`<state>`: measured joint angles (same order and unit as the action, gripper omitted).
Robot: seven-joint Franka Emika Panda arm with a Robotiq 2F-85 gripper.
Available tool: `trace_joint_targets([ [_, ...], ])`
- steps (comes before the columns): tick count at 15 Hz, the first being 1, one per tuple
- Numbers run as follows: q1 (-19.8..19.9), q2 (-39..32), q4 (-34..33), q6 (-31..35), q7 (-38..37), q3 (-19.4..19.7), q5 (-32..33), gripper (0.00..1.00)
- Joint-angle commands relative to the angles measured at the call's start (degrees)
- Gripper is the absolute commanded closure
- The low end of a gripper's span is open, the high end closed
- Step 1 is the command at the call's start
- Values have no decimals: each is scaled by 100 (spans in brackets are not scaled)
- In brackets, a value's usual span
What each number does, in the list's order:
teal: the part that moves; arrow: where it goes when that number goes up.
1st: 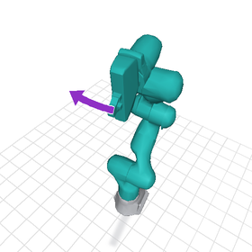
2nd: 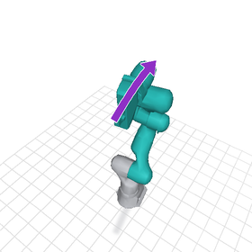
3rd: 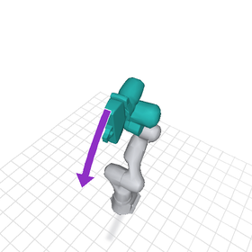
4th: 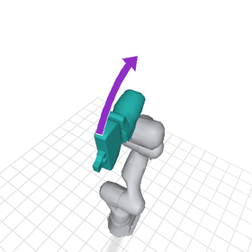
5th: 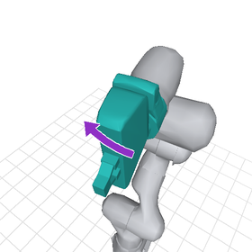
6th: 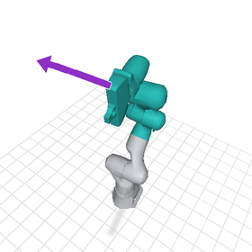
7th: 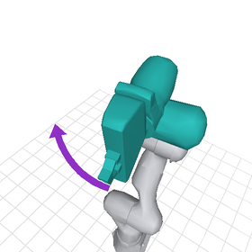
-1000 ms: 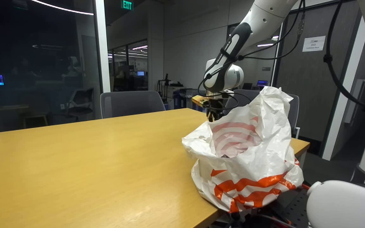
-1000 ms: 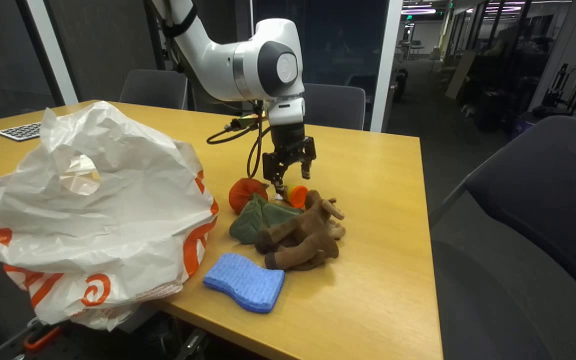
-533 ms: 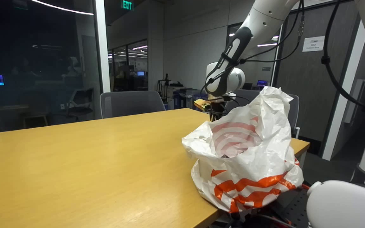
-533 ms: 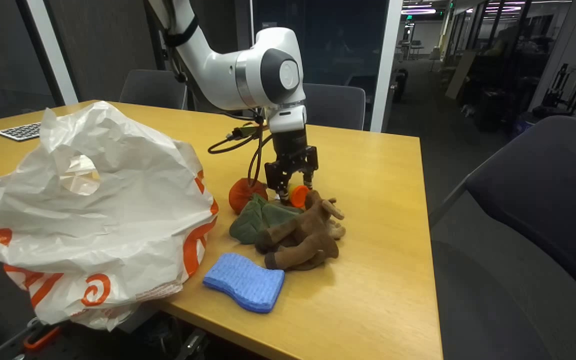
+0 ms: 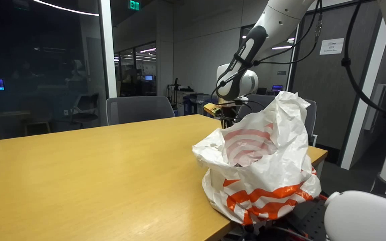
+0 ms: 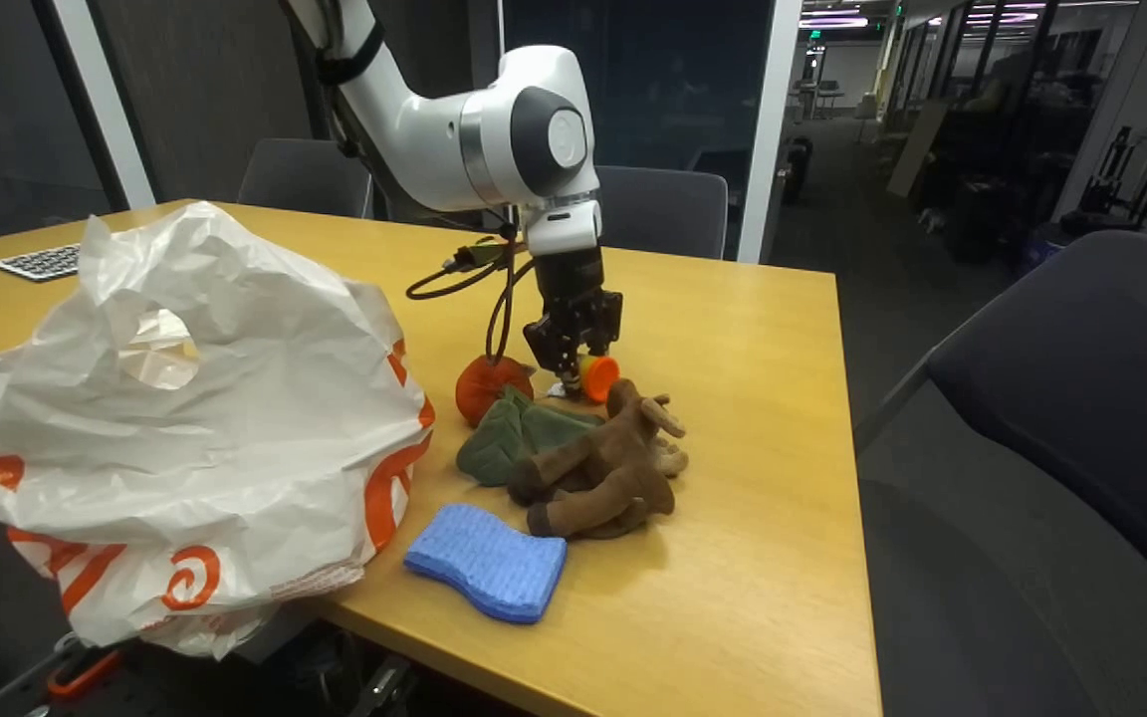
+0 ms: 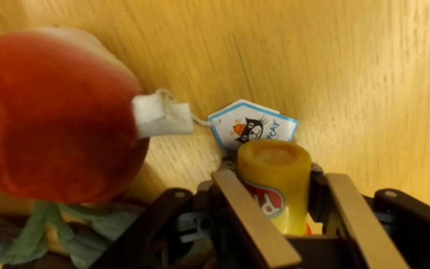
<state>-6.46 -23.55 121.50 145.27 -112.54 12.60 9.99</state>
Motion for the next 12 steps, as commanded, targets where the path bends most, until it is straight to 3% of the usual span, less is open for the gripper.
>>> trace_joint_targets([
  [1, -226, 880, 334, -231, -356, 129, 359, 82],
  [3, -286, 1336, 520, -365, -539, 7, 559, 83],
  [7, -72, 2502, 1001, -840, -45, -701, -162, 83],
  [12, -148, 3809, 1490, -1572, 1072, -1329, -2145, 83],
])
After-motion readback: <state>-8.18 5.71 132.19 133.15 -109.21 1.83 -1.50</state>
